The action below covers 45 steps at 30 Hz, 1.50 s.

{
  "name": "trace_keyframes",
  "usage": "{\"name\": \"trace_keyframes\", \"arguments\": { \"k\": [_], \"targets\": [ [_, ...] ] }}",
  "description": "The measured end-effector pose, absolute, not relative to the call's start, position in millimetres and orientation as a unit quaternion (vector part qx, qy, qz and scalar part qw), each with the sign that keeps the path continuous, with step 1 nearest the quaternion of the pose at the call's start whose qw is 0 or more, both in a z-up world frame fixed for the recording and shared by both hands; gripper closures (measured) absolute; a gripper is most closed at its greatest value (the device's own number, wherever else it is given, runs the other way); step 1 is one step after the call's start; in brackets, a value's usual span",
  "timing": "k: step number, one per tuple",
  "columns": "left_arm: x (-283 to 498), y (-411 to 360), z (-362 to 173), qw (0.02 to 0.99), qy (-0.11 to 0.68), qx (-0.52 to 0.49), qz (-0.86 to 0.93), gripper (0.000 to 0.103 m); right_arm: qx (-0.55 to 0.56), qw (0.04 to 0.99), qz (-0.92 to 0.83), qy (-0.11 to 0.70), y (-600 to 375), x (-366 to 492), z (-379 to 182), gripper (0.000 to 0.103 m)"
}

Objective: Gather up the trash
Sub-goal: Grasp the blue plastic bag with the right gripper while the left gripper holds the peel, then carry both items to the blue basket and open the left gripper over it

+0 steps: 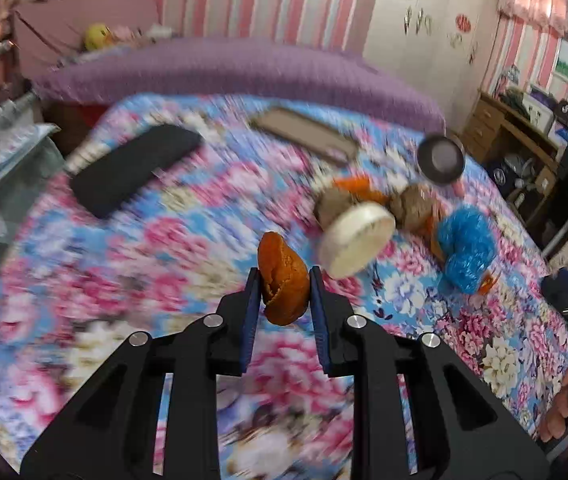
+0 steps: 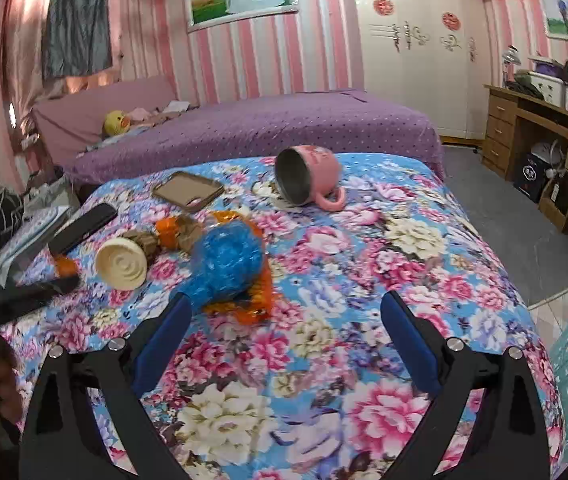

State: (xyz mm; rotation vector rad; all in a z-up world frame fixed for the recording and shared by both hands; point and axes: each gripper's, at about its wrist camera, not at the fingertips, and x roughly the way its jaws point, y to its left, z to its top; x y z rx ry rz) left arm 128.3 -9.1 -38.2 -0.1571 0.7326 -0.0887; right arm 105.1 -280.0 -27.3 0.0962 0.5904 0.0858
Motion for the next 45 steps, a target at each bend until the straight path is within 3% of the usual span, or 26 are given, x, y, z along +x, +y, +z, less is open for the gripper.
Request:
{"name": "trace_keyframes", "arguments": {
  "k": [12, 14, 15, 16, 17, 19, 33, 45],
  "targets": [
    [110.1, 9.9, -28.7, 0.936, 0.337, -0.079, -0.062, 0.080, 0.016, 0.943, 0.047, 0.329, -224.5, 164.8, -44.1, 0.010],
    [109.9, 9.7, -28.5, 0.936, 0.337, -0.077, -0.064, 0.080, -0.008, 0.938, 0.043, 0.343, -214.6, 173.7, -50.4, 0.015],
    [110.0, 9.5, -28.7, 0.936, 0.337, -0.078, -0.065, 0.080, -0.014, 0.935, 0.042, 0.351, -212.6, 177.1, -53.3, 0.029],
    [109.7, 9.6, -28.4, 0.936, 0.336, -0.079, -0.067, 0.080, -0.017, 0.930, 0.048, 0.365, -210.7, 181.4, -57.7, 0.053],
    [109.4, 9.4, -28.4, 0.936, 0.336, -0.078, -0.068, 0.080, -0.015, 0.926, 0.054, 0.373, -210.9, 183.0, -60.8, 0.063],
    [109.0, 9.6, -28.8, 0.937, 0.335, -0.076, -0.068, 0.080, -0.006, 0.931, 0.057, 0.361, -214.6, 178.9, -57.4, 0.072],
    [92.5, 5.7, -15.9, 0.947, 0.302, -0.081, -0.072, 0.080, 0.006, 0.965, 0.099, 0.242, -249.2, 96.0, -11.0, 0.072],
    [90.6, -16.4, -13.4, 0.951, 0.288, -0.075, -0.082, 0.080, 0.016, 0.971, 0.081, 0.226, -288.6, 77.2, -2.5, 0.072]
  ]
}}
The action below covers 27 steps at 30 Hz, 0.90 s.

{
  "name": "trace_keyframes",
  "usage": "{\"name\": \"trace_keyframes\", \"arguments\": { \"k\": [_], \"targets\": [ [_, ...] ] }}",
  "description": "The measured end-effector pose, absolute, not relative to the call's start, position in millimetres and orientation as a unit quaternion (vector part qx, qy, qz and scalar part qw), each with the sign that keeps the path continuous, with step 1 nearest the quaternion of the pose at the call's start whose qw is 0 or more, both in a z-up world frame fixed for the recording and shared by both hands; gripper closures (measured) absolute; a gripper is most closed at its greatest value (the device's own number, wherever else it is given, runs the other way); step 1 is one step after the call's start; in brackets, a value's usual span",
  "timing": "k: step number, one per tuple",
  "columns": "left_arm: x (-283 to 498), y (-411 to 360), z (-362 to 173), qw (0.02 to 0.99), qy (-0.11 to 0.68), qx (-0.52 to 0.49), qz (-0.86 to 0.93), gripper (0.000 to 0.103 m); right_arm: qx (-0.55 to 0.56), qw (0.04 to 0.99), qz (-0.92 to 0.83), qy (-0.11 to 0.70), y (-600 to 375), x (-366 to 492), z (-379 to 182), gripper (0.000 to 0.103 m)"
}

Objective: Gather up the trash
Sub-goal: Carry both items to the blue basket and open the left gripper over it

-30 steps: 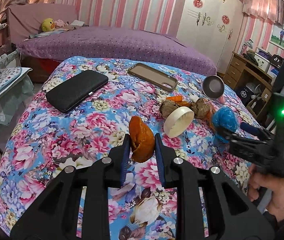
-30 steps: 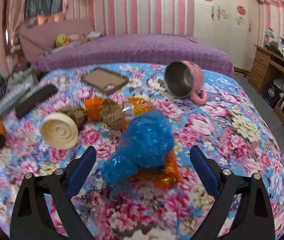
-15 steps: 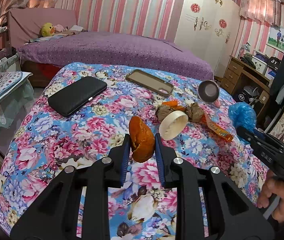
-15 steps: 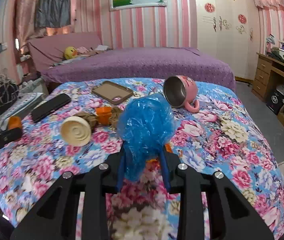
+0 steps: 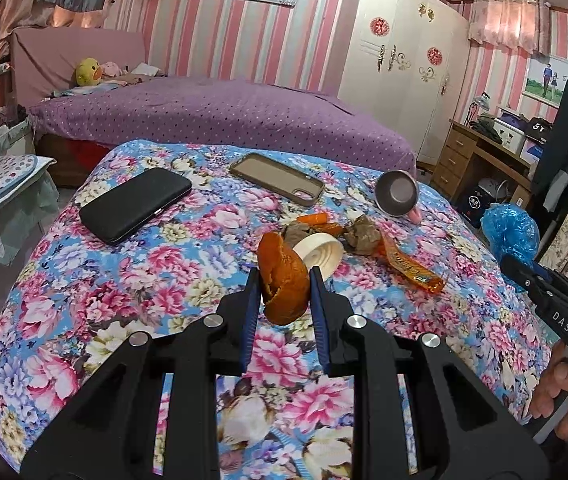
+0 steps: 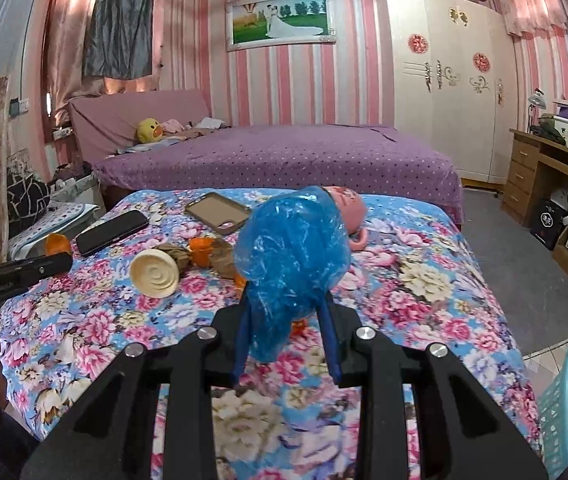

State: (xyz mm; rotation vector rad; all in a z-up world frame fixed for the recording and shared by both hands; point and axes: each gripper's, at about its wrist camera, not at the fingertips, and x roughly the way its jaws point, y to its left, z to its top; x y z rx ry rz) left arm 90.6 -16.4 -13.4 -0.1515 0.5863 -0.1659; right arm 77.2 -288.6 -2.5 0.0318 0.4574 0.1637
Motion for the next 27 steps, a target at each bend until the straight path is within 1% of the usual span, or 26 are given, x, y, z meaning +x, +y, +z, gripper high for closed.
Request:
{"name": "trace_keyframes", "arguments": {
  "k": [10, 15, 20, 27],
  "targets": [
    [85.0, -37.7, -6.0, 0.956, 0.272, -0.070, -0.089, 0.080, 0.036, 0.973, 0.072, 0.218, -315.5, 64.1, 2.0, 0.072],
    [80.8, -54.2, 1.7, 0.958, 0.261, -0.063, -0.100, 0.080, 0.049, 0.978, 0.067, 0.193, -333.0, 48.8, 17.1, 0.072],
    [78.8, -81.7, 13.8, 0.957, 0.256, -0.050, -0.126, 0.080, 0.044, 0.984, 0.038, 0.169, -371.4, 26.4, 46.8, 0.072],
    [66.6, -129.6, 31.3, 0.957, 0.231, -0.050, -0.167, 0.080, 0.039, 0.984, -0.010, 0.176, -423.8, -6.5, 47.6, 0.072]
  ]
}}
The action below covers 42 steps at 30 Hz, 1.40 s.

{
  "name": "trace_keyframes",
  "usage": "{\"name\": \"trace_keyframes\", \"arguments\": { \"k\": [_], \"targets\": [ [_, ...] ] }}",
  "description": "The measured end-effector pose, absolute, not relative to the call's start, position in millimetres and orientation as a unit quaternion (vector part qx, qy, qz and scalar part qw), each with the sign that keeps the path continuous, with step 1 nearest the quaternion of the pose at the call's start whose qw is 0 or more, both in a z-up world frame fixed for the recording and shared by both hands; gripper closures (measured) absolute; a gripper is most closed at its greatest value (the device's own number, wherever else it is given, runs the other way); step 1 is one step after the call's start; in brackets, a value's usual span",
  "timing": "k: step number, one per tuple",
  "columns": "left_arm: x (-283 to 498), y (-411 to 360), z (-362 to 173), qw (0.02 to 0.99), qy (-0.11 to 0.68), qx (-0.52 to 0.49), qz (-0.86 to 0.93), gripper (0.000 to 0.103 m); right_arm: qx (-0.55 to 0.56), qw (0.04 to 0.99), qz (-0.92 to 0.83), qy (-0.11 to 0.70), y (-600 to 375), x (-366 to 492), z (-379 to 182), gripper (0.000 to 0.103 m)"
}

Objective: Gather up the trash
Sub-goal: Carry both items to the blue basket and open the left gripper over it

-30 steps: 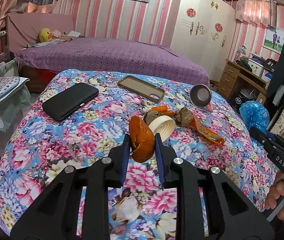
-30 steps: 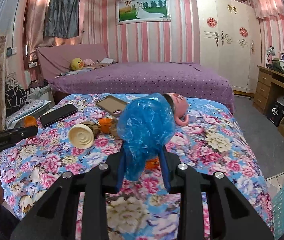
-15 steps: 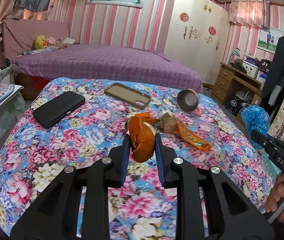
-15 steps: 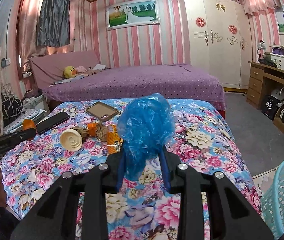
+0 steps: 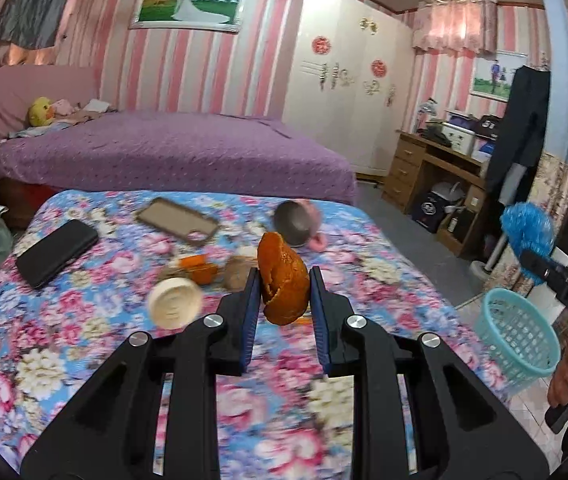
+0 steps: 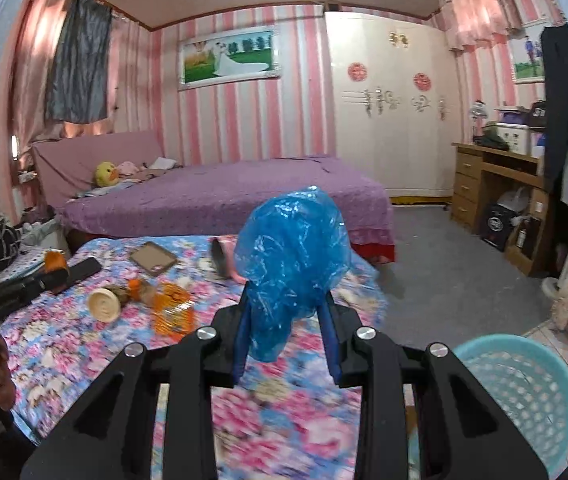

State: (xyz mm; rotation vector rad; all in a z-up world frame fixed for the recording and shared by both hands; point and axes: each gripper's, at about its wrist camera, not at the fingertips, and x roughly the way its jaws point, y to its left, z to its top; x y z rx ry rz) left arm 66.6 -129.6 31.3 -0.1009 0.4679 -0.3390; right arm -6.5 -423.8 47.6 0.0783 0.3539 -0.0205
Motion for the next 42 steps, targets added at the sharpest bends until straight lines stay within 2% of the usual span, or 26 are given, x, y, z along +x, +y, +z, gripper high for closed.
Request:
{"name": "trace_keyframes", "arguments": {
  "k": [13, 25, 29, 42],
  "targets": [
    [48.4, -265.6, 53.2, 0.938, 0.216, -0.040, -0.269, 0.080, 0.052, 0.974, -0.103, 0.194, -512.3, -50.0, 36.2, 0.072],
    [36.8, -403.4, 16.3, 0.895, 0.259, -0.017, -0.364, 0.080, 0.077, 0.955, -0.198, 0.205, -593.5, -97.7, 25.1, 0.072],
    [38.4, -424.2, 1.9, 0.885, 0.278, -0.023, -0.372, 0.080, 0.084, 0.949, -0.222, 0.209, -612.3, -105.9, 17.2, 0.072],
    [30.1, -456.2, -23.2, 0.871, 0.266, -0.010, -0.412, 0.079, 0.095, 0.944, -0.221, 0.226, -628.5, -91.8, -7.7, 0.071]
  ]
}}
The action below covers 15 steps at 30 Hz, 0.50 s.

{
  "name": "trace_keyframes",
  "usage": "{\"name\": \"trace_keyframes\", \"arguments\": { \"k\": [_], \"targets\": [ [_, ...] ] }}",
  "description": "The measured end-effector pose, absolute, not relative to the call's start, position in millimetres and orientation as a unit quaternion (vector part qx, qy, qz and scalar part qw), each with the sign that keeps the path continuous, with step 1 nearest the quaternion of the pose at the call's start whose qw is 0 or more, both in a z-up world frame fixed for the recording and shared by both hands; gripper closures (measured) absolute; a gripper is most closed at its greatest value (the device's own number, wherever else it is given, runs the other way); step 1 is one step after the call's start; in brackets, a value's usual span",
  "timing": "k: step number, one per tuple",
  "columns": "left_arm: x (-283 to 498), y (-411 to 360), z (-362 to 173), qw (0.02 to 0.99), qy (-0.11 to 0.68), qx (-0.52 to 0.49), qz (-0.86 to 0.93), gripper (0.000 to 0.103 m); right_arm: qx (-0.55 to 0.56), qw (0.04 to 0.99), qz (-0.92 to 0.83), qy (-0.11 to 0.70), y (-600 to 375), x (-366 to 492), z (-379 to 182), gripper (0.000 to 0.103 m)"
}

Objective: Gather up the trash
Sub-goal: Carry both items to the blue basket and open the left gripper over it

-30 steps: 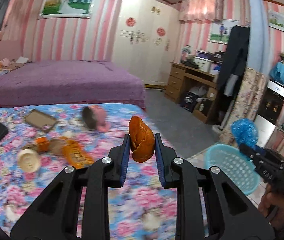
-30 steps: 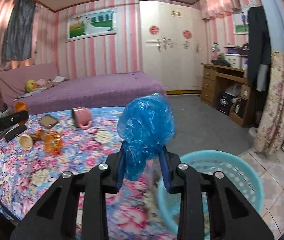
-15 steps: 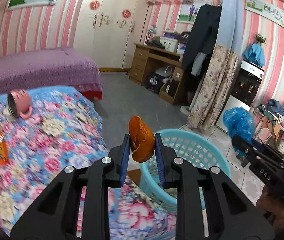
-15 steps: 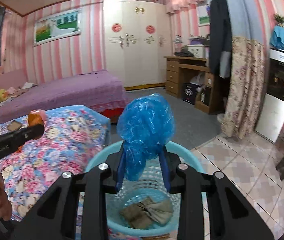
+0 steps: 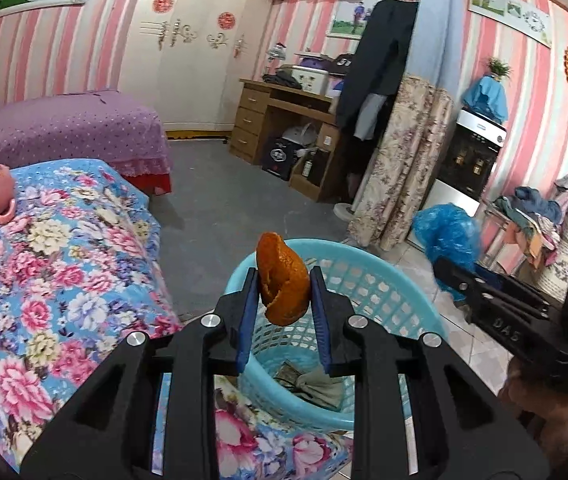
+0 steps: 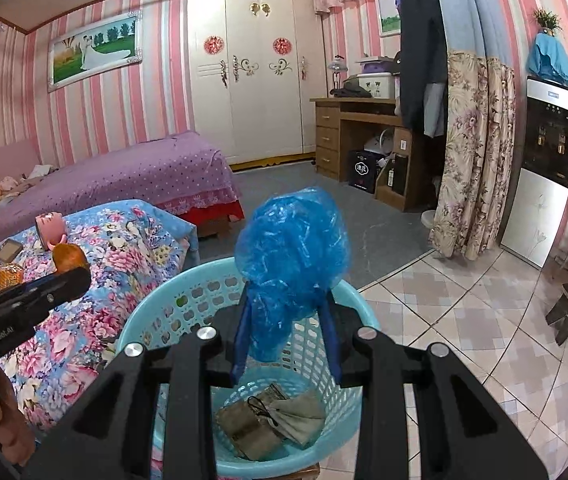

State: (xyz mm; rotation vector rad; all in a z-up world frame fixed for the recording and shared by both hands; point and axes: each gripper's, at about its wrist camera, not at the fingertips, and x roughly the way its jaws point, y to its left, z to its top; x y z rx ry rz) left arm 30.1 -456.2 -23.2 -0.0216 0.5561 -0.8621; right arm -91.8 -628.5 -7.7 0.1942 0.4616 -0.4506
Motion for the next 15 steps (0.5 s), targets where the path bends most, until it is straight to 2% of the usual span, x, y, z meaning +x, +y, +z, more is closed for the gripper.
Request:
{"name": "trace_keyframes", "arguments": {
  "k": [8, 10, 11, 13, 15],
  "targets": [
    [37.7, -463.4, -30.5, 0.852, 0.290, -0.035, -0.435, 0.078, 0.099, 0.943, -0.221, 0.227, -630.2, -93.2, -10.6, 0.071],
    [36.6, -469.0, -30.6, 0.844, 0.292, -0.037, -0.447, 0.073, 0.100, 0.943, -0.221, 0.228, -630.6, -93.8, -11.0, 0.071],
    [34.9, -472.1, -29.6, 0.844, 0.289, -0.035, -0.451, 0.068, 0.100, 0.943, -0.221, 0.229, -630.7, -93.9, -11.1, 0.071],
    [32.5, -475.5, -29.5, 0.843, 0.289, -0.036, -0.452, 0.033, 0.100, 0.943, -0.222, 0.229, -631.2, -94.4, -9.8, 0.071],
    [31.1, -473.3, -27.7, 0.848, 0.281, -0.041, -0.447, 0.023, 0.101, 0.943, -0.222, 0.228, -631.3, -94.5, -9.3, 0.071]
  ]
}}
